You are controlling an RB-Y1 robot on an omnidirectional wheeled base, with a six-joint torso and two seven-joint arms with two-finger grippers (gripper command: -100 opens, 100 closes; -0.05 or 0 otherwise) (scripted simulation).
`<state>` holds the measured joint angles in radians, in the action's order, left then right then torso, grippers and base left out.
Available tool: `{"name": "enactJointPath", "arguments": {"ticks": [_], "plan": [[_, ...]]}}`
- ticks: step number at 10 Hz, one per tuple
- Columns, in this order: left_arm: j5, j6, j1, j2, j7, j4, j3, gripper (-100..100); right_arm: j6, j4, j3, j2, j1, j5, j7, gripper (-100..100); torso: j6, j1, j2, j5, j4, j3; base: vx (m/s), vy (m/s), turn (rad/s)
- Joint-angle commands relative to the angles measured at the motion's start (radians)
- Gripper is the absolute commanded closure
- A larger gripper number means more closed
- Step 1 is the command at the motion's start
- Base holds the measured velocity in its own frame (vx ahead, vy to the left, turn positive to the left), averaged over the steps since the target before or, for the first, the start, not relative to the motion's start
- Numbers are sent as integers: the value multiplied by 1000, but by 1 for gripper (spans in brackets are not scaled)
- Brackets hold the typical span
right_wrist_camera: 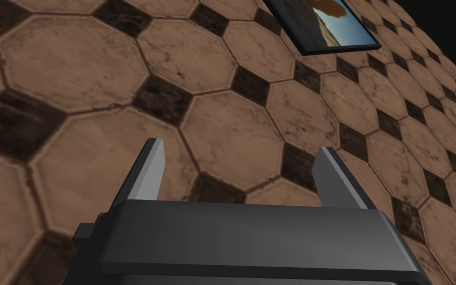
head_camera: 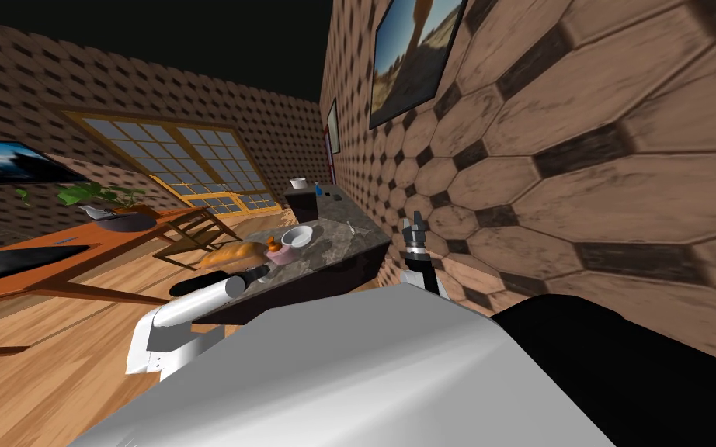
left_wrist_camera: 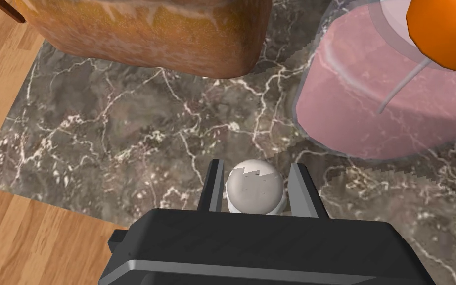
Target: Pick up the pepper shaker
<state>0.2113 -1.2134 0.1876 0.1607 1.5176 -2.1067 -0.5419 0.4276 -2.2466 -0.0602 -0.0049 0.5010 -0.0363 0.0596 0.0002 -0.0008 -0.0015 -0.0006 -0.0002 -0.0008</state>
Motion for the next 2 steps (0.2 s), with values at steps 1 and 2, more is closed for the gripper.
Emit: {"name": "enactJointPath", "arguments": {"ticks": [1, 2], "plan": [[0, 0, 0, 0, 0, 0, 0, 100, 0, 0, 0, 0, 0, 0, 0, 0, 0, 0, 0, 0, 0, 0, 15, -9, 8], [2, -3, 2, 0, 0, -3, 0, 0, 0, 0, 0, 0, 0, 0, 0, 0, 0, 1, 1, 0, 0, 0, 0, 0, 0]]}}
